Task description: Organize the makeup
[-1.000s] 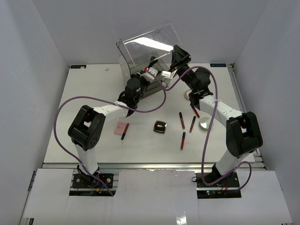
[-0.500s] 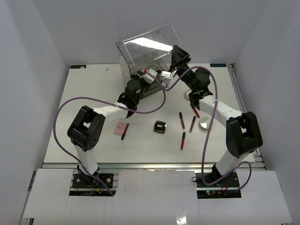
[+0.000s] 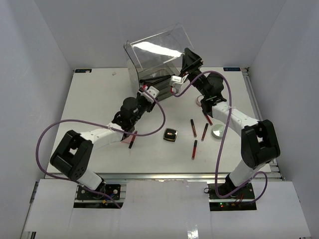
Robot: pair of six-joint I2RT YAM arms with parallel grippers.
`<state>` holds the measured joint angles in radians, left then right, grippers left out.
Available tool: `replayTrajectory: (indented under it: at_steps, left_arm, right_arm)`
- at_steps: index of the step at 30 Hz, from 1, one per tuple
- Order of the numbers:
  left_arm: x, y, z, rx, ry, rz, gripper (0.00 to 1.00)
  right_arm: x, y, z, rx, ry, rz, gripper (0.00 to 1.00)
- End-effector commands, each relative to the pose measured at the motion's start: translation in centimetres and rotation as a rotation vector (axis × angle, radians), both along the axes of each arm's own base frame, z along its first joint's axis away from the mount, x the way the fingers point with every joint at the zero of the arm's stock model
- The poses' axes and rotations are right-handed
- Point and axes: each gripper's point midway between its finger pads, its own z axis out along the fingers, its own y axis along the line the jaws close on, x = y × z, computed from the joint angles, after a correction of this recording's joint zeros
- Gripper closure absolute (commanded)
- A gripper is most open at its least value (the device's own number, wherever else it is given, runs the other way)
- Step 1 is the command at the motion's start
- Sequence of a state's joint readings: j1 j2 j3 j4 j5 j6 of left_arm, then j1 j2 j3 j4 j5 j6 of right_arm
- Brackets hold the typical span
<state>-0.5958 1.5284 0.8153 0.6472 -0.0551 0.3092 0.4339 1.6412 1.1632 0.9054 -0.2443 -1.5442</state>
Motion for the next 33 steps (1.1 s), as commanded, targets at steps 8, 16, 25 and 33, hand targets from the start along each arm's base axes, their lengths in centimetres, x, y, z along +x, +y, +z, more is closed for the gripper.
replayTrajectory:
  at_steps: [8, 16, 25, 33]
  left_arm:
    - [-7.9, 4.1, 5.7, -0.138, 0.023, -0.026, 0.30]
    - [-9.8, 4.8, 5.8, -0.398, 0.224, 0.010, 0.16]
    - [-9.7, 0.0, 1.2, -0.710, 0.529, -0.099, 0.20]
    - [-5.2, -0.4, -1.2, -1.137, 0.587, 0.079, 0.21]
  right_arm:
    - [-3.2, -2.1, -6.1, -0.084, 0.071, -0.054, 0.46]
    - [-4.5, -3.9, -15.7, -0.104, 0.470, -0.088, 0.25]
    - [-15.6, -1.1, -18.0, 0.112, 1.323, 0.245, 0.23]
    - [-23.0, -0.4, -18.3, 0.340, 1.730, 0.558, 0.30]
